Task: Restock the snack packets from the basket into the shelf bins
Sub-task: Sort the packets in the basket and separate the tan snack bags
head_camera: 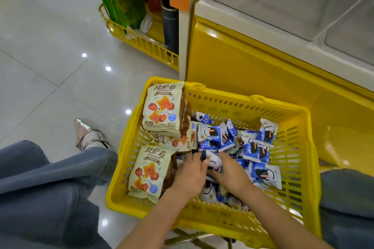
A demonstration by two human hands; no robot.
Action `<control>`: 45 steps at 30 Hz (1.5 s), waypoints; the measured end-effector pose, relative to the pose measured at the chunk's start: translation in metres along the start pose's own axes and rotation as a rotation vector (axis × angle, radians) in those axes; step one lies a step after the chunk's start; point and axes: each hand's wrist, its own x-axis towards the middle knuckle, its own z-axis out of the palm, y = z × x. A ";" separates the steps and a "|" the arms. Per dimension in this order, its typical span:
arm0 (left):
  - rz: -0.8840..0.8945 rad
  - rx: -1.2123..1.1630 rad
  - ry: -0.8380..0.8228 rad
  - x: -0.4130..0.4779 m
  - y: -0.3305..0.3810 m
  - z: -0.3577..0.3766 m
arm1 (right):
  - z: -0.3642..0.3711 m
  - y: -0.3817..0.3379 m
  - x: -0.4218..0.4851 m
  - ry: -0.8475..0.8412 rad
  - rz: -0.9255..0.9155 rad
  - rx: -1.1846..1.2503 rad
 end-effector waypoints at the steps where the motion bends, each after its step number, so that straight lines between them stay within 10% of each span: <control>1: -0.050 0.008 0.010 0.005 -0.002 0.008 | -0.005 0.001 -0.004 0.026 0.020 0.058; 6: -0.338 -0.156 -0.040 0.026 -0.003 0.032 | -0.041 0.025 -0.012 0.059 0.082 0.200; 13: -0.357 -0.148 0.034 0.045 -0.002 0.038 | -0.055 0.075 -0.043 -0.323 0.151 0.056; 20: -0.366 -0.302 0.113 0.043 0.008 0.056 | -0.041 0.063 -0.043 0.046 -0.048 -0.012; 33: -0.520 -0.733 -0.180 0.052 0.006 0.037 | -0.009 0.030 0.027 -0.130 0.012 -0.091; 45: -0.005 -0.438 0.044 0.012 0.048 0.062 | -0.049 0.049 -0.048 0.296 -0.113 0.120</control>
